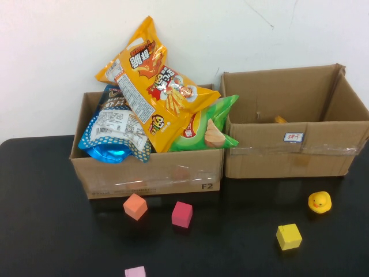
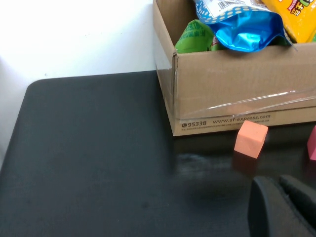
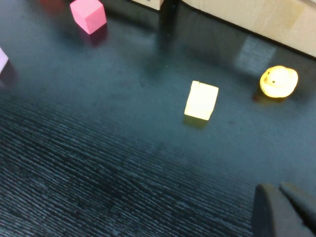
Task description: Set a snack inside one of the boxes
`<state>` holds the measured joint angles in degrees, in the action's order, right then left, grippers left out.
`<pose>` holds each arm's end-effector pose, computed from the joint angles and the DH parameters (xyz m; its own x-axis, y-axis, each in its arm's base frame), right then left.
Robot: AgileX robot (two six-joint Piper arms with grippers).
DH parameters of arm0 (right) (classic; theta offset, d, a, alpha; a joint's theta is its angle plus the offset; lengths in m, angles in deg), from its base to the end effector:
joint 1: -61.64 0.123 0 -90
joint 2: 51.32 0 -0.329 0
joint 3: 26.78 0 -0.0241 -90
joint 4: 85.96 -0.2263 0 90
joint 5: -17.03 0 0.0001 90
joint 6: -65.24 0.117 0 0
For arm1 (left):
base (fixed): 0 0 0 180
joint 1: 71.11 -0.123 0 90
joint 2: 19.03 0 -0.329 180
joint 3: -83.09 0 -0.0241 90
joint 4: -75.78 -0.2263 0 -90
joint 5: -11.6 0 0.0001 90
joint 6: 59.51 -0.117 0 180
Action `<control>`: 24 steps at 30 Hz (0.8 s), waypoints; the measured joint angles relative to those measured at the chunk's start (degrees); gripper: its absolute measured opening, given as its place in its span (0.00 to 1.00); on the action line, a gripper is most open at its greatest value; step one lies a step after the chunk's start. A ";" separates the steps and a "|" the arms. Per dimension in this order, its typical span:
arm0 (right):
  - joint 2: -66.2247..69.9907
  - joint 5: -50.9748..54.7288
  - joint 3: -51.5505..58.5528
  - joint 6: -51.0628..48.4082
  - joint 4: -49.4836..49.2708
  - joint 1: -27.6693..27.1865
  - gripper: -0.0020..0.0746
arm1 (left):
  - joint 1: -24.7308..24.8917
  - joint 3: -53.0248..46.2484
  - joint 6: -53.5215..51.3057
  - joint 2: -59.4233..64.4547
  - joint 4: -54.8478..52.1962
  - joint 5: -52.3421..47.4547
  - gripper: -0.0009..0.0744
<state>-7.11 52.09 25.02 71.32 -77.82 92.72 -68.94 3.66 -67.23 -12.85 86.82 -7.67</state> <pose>0.0734 0.0331 0.2764 -0.5547 -0.3465 -0.7564 -0.4676 0.8818 -0.0610 0.0094 -0.0078 0.1703 -0.2554 -0.0376 -0.9661 0.0869 0.9943 -0.0617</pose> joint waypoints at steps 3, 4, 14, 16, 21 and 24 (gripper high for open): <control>0.00 0.00 0.00 0.00 0.00 0.00 0.03 | 0.00 0.00 0.00 0.00 0.00 0.00 0.01; 0.00 0.00 0.00 0.00 0.00 0.00 0.03 | 0.00 0.00 0.00 0.00 0.00 0.00 0.01; -1.98 -0.11 1.49 0.00 7.76 -0.64 0.03 | 0.00 0.00 0.00 0.00 0.00 0.00 0.01; -4.92 -0.11 3.31 0.00 12.48 -1.52 0.03 | 0.00 0.00 0.00 0.00 0.00 0.00 0.01; -17.30 -0.11 7.74 -0.11 17.17 -5.47 0.03 | 0.00 0.00 0.00 0.00 0.00 0.00 0.01; -24.66 1.40 10.20 -0.21 17.97 -11.30 0.03 | 0.00 0.00 0.00 0.00 0.00 0.00 0.01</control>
<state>-31.77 53.48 35.22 71.11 -59.85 81.41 -68.94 3.66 -67.23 -12.85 86.82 -7.67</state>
